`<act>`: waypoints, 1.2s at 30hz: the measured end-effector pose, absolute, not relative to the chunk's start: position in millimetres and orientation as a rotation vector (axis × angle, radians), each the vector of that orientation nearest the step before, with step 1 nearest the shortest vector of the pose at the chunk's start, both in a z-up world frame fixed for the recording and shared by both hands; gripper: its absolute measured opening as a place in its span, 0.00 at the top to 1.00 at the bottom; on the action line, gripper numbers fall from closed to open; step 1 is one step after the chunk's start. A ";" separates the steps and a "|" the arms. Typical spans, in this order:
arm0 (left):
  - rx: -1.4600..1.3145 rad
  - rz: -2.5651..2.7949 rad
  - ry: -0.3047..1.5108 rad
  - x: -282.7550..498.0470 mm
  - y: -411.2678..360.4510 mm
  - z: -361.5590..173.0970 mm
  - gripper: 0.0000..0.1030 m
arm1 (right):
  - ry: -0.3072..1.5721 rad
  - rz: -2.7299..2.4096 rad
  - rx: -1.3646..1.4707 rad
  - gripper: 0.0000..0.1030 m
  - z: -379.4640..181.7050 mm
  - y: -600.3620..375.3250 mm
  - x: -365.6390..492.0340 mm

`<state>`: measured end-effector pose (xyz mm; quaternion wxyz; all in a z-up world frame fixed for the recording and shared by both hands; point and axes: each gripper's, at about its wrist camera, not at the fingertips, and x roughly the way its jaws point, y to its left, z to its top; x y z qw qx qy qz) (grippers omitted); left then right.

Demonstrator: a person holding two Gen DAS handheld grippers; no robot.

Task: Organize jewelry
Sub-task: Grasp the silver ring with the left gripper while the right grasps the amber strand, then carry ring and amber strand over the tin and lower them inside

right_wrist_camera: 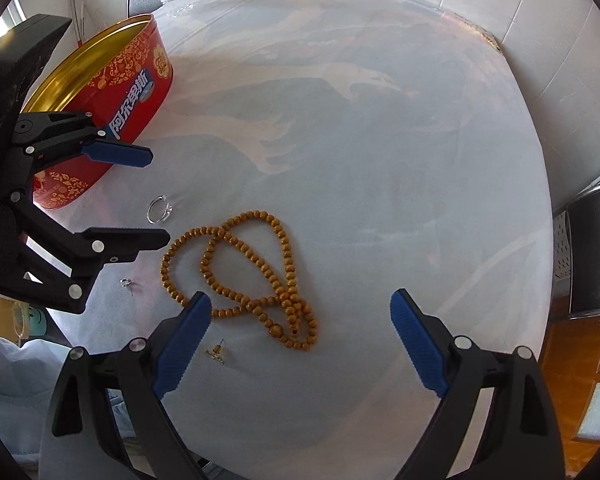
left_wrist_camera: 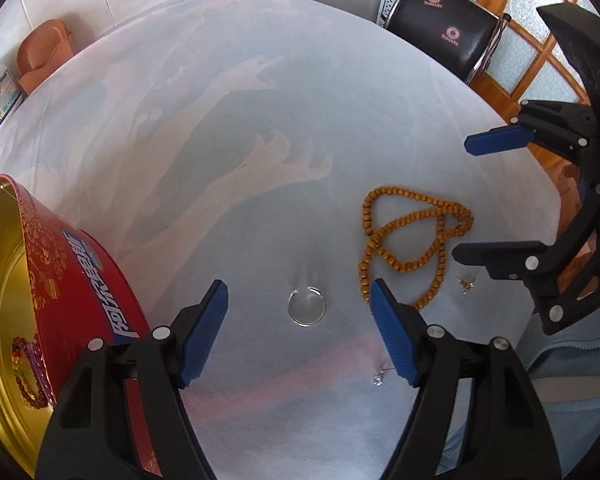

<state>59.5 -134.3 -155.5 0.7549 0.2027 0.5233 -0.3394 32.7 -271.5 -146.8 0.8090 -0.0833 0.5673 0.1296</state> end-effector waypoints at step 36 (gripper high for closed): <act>0.344 -0.786 0.791 62.4 -85.0 -25.9 0.81 | 0.876 0.335 -0.123 0.94 -26.1 -258.6 39.0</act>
